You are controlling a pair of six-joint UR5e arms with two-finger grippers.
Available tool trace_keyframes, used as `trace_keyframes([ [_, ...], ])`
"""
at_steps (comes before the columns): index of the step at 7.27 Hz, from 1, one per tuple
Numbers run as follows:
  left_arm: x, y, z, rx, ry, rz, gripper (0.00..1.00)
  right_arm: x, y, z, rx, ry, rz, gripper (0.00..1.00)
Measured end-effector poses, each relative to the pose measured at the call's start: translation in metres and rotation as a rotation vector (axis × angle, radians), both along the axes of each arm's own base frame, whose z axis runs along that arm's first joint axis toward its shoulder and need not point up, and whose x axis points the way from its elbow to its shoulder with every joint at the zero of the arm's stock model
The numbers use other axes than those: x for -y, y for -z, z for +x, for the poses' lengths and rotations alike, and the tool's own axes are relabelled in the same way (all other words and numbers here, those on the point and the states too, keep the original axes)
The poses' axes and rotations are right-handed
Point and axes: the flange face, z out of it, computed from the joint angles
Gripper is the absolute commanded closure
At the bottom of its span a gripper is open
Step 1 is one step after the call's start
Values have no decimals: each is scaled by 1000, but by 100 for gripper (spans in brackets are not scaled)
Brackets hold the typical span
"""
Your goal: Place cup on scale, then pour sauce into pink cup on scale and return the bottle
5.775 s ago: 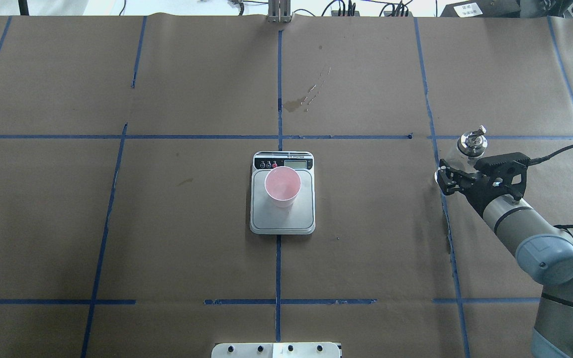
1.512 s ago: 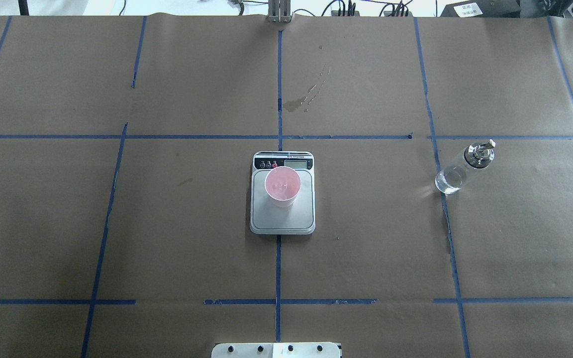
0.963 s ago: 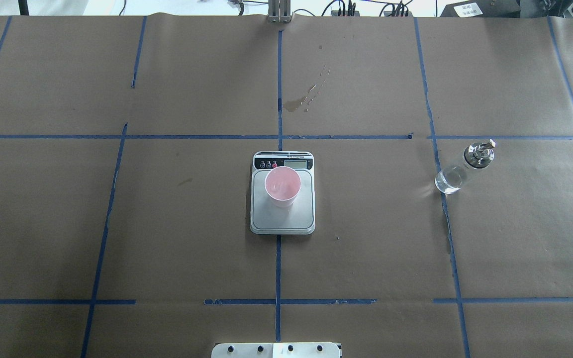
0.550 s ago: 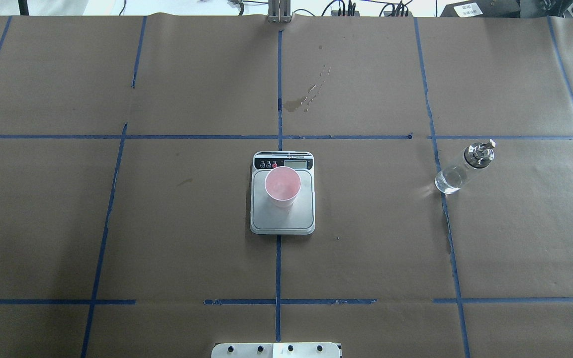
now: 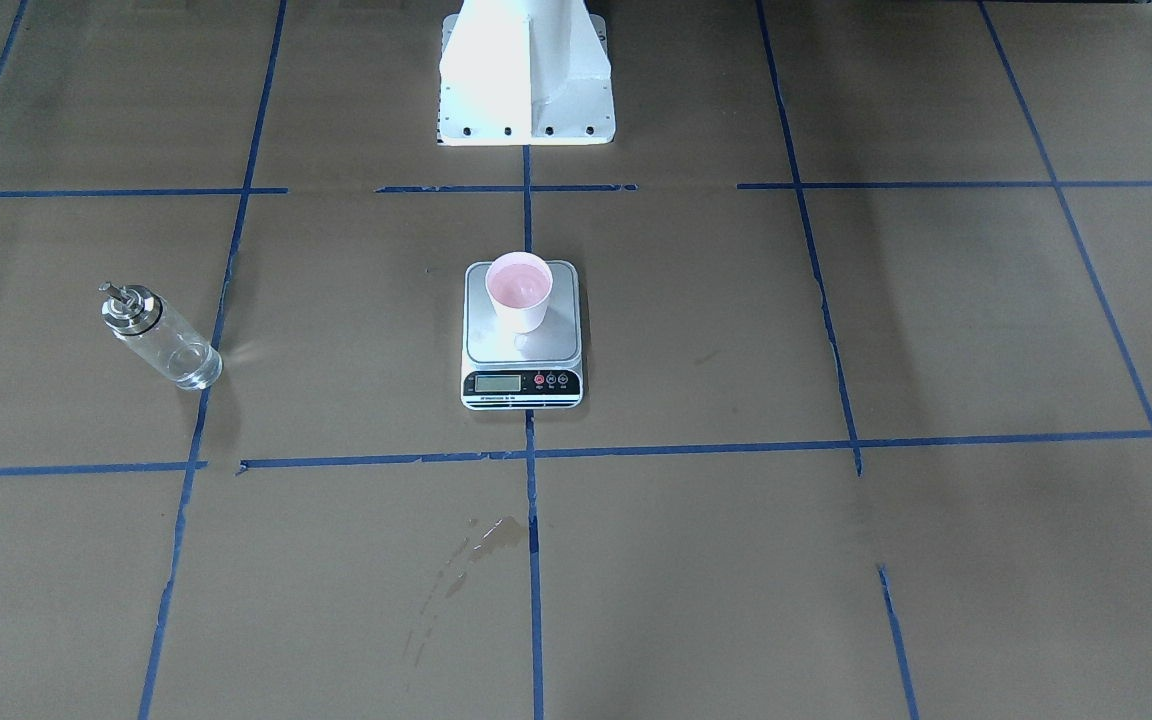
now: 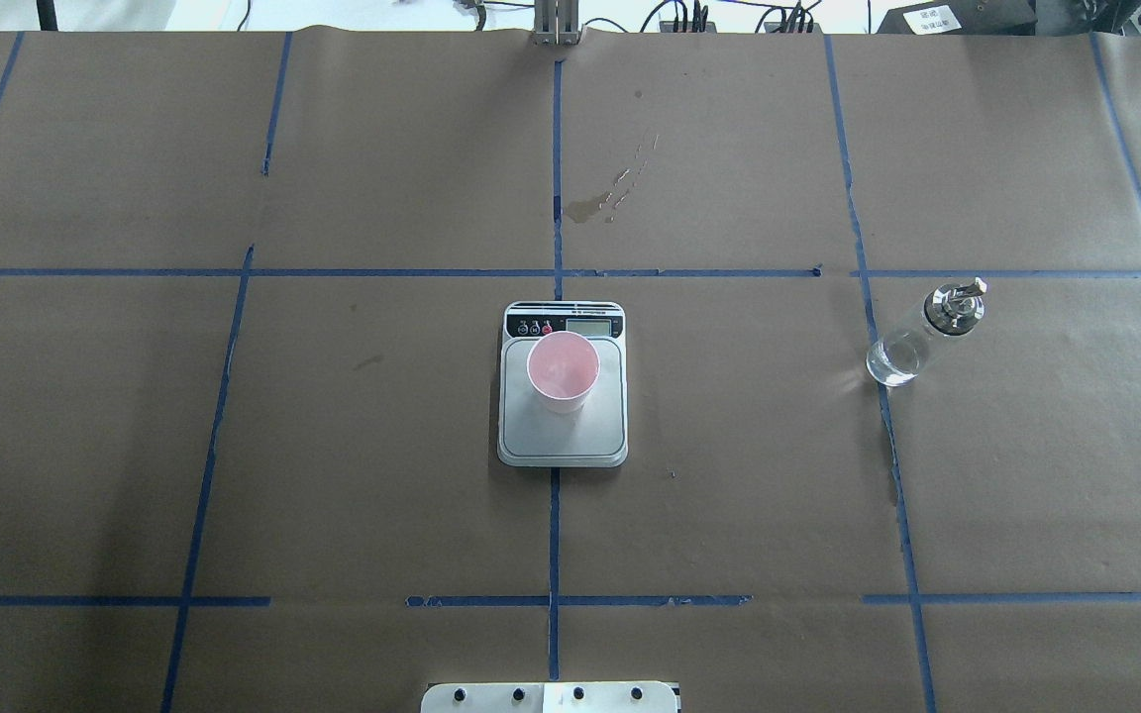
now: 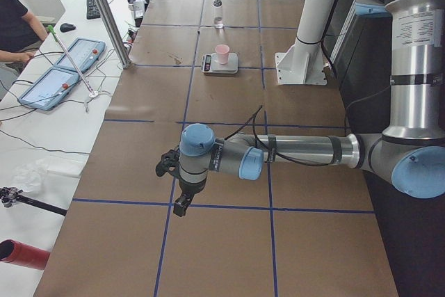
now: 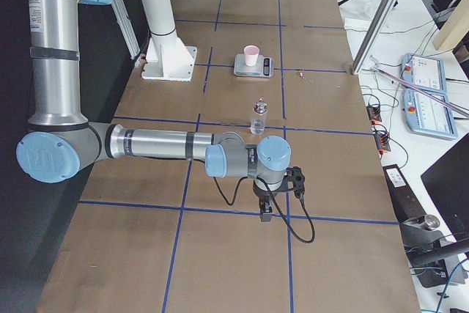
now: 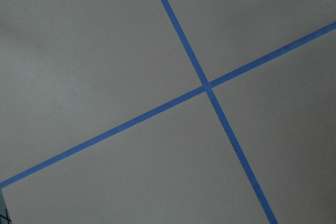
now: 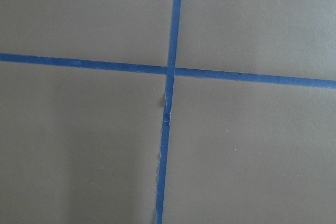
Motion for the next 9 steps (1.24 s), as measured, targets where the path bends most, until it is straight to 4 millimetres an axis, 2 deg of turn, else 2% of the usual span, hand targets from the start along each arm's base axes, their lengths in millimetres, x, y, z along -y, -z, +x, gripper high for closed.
trace_keyframes([
  [3, -3, 1, -22, -24, 49, -81, 0, -2, 0, 9, 30, -27, -8, 0],
  [5, 0, 3, -25, -54, 78, -107, 0, -4, -1, 16, 30, -42, -15, 0],
  [9, 3, 13, -24, -108, 251, -233, 0, -9, -5, 23, 31, -60, -28, 0],
])
